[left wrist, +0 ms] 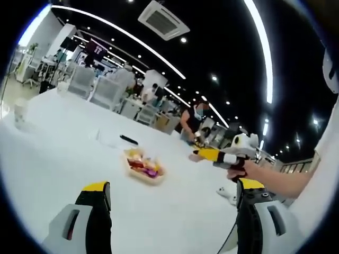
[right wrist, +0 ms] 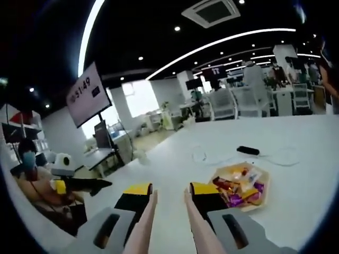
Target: Place the target food into the container with the food tongs after gripping and lifting it, then release it inside without dropping or visibly crushing the food.
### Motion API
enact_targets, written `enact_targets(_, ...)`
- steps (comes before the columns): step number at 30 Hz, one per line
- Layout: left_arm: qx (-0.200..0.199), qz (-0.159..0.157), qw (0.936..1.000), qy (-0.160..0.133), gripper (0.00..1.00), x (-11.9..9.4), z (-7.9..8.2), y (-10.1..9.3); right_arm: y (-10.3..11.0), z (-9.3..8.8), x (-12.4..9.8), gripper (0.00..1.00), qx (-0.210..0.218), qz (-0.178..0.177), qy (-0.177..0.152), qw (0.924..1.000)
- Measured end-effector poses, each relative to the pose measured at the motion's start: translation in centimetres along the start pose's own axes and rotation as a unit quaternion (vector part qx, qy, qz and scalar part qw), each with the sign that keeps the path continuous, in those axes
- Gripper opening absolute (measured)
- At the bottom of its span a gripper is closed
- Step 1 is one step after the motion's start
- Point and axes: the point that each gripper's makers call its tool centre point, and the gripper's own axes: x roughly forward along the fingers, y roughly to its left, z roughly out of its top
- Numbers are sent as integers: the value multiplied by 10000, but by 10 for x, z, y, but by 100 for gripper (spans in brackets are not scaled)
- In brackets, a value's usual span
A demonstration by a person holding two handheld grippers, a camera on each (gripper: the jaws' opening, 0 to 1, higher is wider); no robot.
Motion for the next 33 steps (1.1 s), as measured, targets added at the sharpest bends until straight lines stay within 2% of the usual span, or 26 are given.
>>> enact_targets(5, -106, 45, 9999, -4, 99, 3, -2, 5, -3, 3, -2, 27, 165, -31, -74, 9998)
enact_targets(8, -17, -22, 9999, 104, 99, 7, -2, 2, -3, 1, -1, 28, 217, -65, -56, 9997)
enact_targets(12, 24, -45, 10000, 69, 99, 7, 5, 0, 0, 0, 0, 28, 224, -49, -28, 9997)
enact_targets(17, 82, -70, 9999, 96, 99, 5, 6, 0, 5, 0, -1, 28, 180, -14, -21, 9998)
enact_targets(23, 186, -162, 9995, 196, 99, 3, 4, -3, 3, 6, -6, 28, 220, -108, -177, 9995)
enact_targets(24, 132, -173, 9995, 220, 99, 4, 3, -3, 2, 4, -7, 28, 229, -124, -157, 9995)
enact_targets(27, -318, -201, 9970, 673, 99, 6, -13, -4, 2, -1, -7, 28, 250, -140, -100, 9995)
enact_targets(33, -352, -262, 9964, 727, 99, 10, -14, -8, 7, 0, -8, 28, 317, -158, -149, 9993)
